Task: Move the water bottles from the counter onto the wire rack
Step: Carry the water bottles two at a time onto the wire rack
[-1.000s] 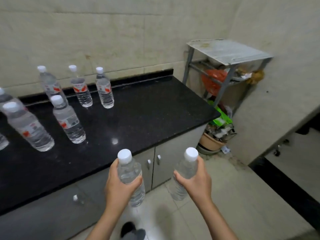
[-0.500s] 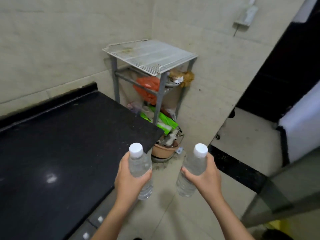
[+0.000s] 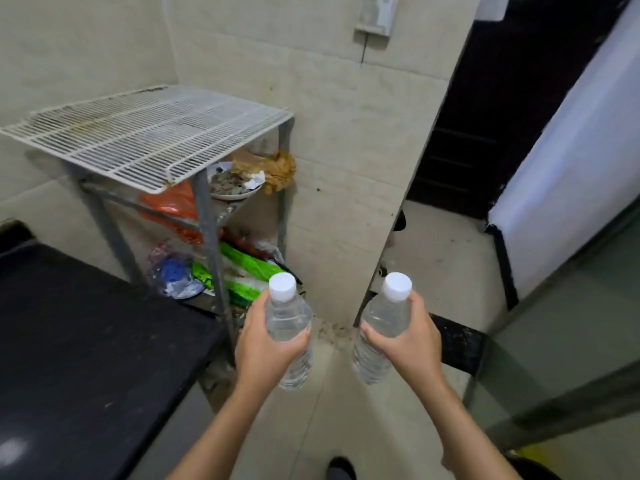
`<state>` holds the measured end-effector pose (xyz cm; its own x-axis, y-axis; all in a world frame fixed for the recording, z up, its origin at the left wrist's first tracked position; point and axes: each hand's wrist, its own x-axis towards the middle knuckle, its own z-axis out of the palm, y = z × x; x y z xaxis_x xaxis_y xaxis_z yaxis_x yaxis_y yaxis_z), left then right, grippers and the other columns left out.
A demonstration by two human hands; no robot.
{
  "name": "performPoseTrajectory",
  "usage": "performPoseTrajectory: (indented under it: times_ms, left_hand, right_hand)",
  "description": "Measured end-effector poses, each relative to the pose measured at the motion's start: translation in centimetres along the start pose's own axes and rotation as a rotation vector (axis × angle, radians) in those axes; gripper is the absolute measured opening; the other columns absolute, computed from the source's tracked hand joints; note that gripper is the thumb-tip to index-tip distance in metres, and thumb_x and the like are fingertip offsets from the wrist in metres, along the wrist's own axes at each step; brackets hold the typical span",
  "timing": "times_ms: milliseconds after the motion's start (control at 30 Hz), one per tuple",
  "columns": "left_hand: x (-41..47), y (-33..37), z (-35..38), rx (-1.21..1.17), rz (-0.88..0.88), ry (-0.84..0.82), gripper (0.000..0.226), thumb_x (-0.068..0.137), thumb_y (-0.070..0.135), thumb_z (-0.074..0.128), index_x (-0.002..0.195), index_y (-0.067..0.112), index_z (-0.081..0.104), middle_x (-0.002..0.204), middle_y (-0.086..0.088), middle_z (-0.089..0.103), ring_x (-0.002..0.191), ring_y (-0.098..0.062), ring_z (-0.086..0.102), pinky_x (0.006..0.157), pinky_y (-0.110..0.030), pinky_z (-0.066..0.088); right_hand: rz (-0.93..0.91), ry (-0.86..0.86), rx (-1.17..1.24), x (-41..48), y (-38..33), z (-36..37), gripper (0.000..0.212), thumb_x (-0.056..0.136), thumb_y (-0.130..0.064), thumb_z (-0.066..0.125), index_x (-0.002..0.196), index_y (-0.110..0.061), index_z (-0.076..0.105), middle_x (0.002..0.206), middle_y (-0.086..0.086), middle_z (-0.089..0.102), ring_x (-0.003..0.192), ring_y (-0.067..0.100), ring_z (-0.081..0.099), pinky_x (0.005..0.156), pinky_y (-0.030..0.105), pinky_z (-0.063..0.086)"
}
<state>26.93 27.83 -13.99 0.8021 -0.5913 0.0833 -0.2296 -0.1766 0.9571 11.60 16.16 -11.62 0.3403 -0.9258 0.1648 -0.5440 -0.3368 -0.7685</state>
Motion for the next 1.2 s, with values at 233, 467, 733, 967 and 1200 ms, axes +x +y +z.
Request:
performPoseTrajectory:
  times_ms: [233,467,733,967,1200]
  left_hand:
    - [6.0,4.1,7.4,-0.062,0.032,0.117,0.065,0.046,0.040,0.075,0.099,0.053,0.039,0.108,0.003,0.062,0.099,-0.020,0.060,0.088,-0.035,0.046]
    - [10.6,6.3,10.1,-0.119,0.020,0.267,0.064,0.039,0.050,0.070,0.091,0.069,0.040,0.096,0.025,0.059,0.093,0.000,0.059,0.083,-0.030,0.044]
    - [20.5,8.9,8.6,-0.102,0.196,0.356,0.066,0.046,0.042,0.076,0.094,0.067,0.039,0.093,0.043,0.055,0.088,0.023,0.052,0.070,-0.006,0.041]
    - [32.3,14.6,2.8,-0.122,0.423,0.497,0.064,0.055,0.024,0.085,0.095,0.051,0.043,0.090,0.036,0.059,0.085,0.016,0.058,0.068,-0.003,0.046]
    - [41.1,16.6,-4.8,-0.108,0.449,0.551,0.065,0.061,0.017,0.080,0.110,0.031,0.039,0.097,0.019,0.055,0.083,0.013,0.056,0.067,-0.014,0.047]
  right_hand:
    - [-0.132,-0.125,0.050,11.8,1.5,-2.3,0.077,0.061,-0.034,0.080,0.127,-0.021,0.041,0.124,0.001,0.057,0.111,0.021,0.055,0.092,0.043,0.047]
    - [-0.204,-0.196,0.155,20.4,1.0,-2.2,0.070,0.055,-0.035,0.081,0.114,-0.027,0.045,0.110,0.000,0.061,0.100,0.022,0.059,0.085,0.046,0.050]
    - [-0.357,-0.228,0.217,30.1,-5.4,3.4,0.075,0.054,-0.042,0.078,0.119,-0.029,0.042,0.112,-0.003,0.061,0.101,0.021,0.059,0.086,0.038,0.048]
    - [-0.599,-0.109,0.388,39.4,-18.0,6.5,0.079,0.049,-0.046,0.076,0.117,-0.022,0.045,0.110,-0.002,0.062,0.099,0.020,0.061,0.085,0.038,0.050]
    - [-0.668,-0.052,0.524,46.4,-26.7,12.6,0.064,0.055,-0.037,0.079,0.105,-0.034,0.040,0.093,-0.011,0.056,0.088,0.019,0.061,0.073,0.040,0.053]
